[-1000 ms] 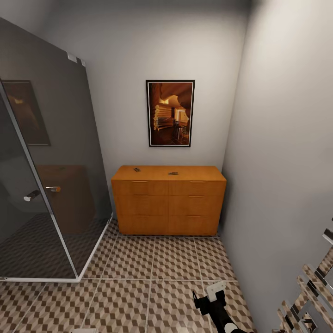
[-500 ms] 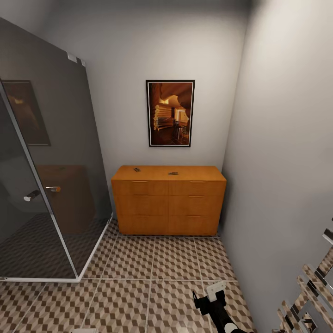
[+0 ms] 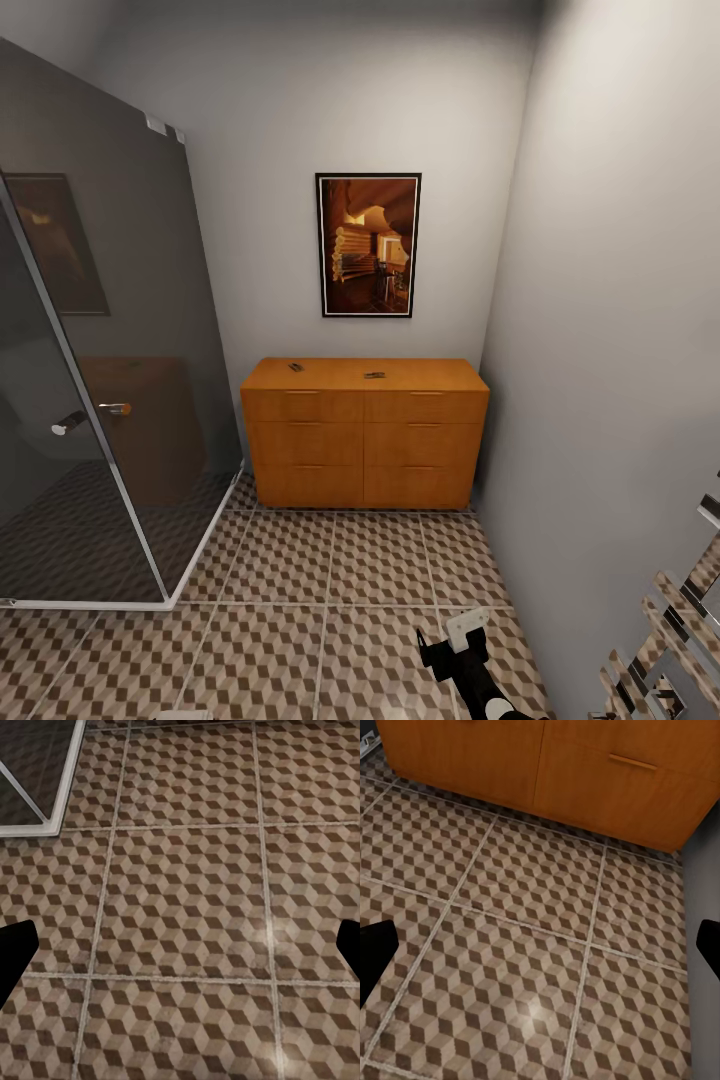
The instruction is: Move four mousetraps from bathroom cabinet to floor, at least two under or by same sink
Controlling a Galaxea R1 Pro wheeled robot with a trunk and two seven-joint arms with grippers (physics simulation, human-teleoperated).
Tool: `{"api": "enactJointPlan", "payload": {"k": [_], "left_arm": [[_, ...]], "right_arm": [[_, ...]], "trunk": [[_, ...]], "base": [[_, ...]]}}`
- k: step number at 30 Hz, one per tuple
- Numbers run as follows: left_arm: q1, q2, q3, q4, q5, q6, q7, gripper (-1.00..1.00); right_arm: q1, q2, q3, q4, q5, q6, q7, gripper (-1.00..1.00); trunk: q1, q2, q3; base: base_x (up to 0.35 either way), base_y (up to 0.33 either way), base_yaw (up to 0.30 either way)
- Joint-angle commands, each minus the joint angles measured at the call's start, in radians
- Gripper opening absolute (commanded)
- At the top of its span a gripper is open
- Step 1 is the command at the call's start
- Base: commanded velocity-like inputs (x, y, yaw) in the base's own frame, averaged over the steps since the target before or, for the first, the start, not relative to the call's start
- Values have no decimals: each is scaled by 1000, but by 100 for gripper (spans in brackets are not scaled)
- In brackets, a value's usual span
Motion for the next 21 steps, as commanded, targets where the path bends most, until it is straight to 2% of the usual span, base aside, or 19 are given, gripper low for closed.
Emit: {"api": "enactJointPlan", "payload": {"k": [1,21], "left_arm": [[-1,0,-8,4,8,-5,-2,100],[-1,0,-8,4,8,-5,-2,100]], "right_arm": [[0,0,3,1,10,-1,-10,100],[0,0,3,1,10,-1,-10,100]], "trunk": [[0,-1,0],[0,-1,0]], "base": [[0,0,0],[0,0,0]]}}
